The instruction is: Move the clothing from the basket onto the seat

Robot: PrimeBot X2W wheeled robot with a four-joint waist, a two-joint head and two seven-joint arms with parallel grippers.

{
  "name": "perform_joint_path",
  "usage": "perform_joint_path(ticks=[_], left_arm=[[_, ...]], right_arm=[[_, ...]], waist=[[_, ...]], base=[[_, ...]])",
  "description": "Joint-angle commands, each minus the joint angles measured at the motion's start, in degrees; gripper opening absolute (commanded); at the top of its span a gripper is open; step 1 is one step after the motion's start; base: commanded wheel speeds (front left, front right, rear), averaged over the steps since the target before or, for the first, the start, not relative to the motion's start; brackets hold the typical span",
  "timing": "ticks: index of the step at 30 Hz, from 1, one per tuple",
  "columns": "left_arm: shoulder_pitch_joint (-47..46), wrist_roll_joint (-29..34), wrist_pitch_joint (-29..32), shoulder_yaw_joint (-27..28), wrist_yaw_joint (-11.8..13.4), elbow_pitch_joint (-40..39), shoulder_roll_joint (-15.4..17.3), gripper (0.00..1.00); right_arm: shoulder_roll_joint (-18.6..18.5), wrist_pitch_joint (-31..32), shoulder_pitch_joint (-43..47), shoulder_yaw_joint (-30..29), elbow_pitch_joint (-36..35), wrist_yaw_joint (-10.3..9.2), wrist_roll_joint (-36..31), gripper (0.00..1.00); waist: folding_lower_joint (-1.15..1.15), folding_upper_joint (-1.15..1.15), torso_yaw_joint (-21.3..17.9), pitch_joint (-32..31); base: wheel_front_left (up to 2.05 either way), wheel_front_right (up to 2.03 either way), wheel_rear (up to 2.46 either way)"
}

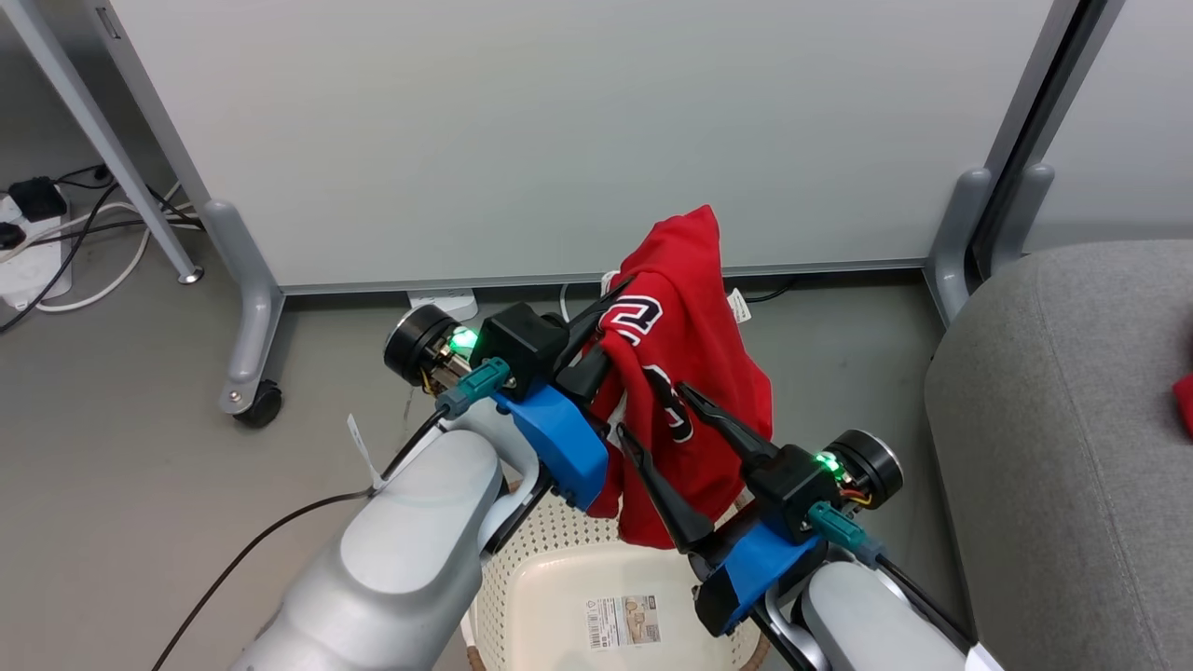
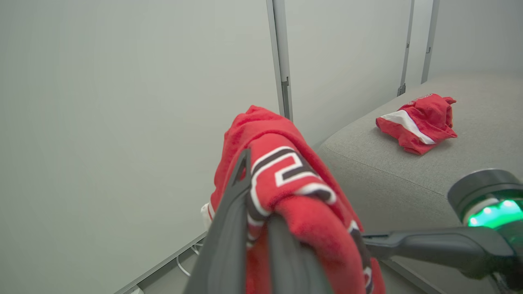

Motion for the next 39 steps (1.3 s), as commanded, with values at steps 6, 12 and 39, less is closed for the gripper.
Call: perform_joint_path(ticks=[6,12,39], left_arm=[[-1.6,-0.9,-0.3,-0.8,0.7,-0.9,0.1,0.0],[-2.7,-1.6,-0.3,-1.7,0.9,-1.5,0.1,0.0],[-4.3,-4.0,-0.3,-3.7,2.0,-2.2,0.1,0.0]], right_arm=[[1.0,0.0,-3.6,-0.9,3.3,-0.04,-0.1,1.0],[1.3,0.0,-6.4,-0.7,4.9,-0.03,2.2,1.0],[1.3,0.0,-12.0,0.3,10.7,-0.03,6.5,0.0]], waist=[[0.0,0.0,0.7,1.3],[0.0,0.0,1.1,2.9],[0.0,0.0,1.4,4.3]], base=[[0.0,0.0,0.0],[0.0,0.0,0.0],[0.0,0.0,0.0]])
